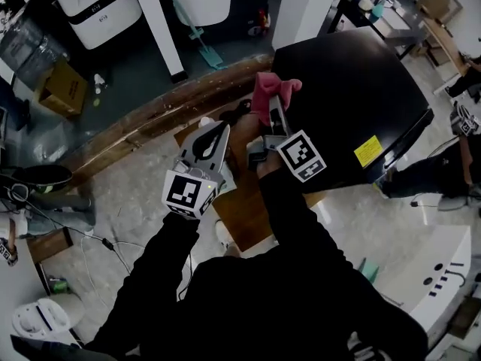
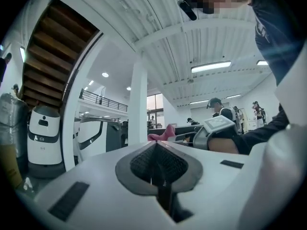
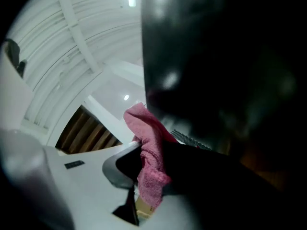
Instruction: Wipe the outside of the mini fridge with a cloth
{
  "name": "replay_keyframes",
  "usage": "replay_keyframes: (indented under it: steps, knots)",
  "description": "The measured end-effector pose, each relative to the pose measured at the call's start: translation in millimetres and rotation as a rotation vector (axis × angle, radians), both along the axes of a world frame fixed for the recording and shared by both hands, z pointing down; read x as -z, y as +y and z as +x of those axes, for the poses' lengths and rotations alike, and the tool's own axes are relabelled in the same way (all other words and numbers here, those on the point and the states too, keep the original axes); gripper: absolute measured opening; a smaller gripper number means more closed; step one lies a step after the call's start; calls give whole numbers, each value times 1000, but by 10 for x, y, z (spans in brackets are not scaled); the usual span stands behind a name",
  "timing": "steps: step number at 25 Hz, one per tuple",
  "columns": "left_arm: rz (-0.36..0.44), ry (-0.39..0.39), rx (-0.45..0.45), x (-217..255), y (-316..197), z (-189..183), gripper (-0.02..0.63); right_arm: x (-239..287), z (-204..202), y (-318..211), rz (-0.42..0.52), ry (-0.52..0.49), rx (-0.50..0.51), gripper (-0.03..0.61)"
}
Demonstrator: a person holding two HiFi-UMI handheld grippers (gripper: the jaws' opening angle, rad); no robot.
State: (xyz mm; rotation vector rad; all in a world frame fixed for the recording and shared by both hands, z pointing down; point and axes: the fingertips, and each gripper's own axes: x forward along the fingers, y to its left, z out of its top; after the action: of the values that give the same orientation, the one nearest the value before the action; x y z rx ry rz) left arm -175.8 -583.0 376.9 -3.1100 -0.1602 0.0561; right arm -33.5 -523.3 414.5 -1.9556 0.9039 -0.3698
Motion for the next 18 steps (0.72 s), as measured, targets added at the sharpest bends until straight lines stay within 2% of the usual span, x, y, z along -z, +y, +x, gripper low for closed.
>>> replay_keyframes:
  steps: [4,6,10,18]
  knots:
    - [0,-26,-49,-72,31,93,6,-346,314,-14,62,-170,-88,97]
    - [5,-59,-87,-144,50,230,6,-438,421,18,83,-215,-123,97]
    - [-4,-78,-119,-182,14,455,6,-433,460,44,89,-211,-149,97]
    - [-26,-78,-144,-235,113,415,6,-434,401,203,147,-255,-165,97]
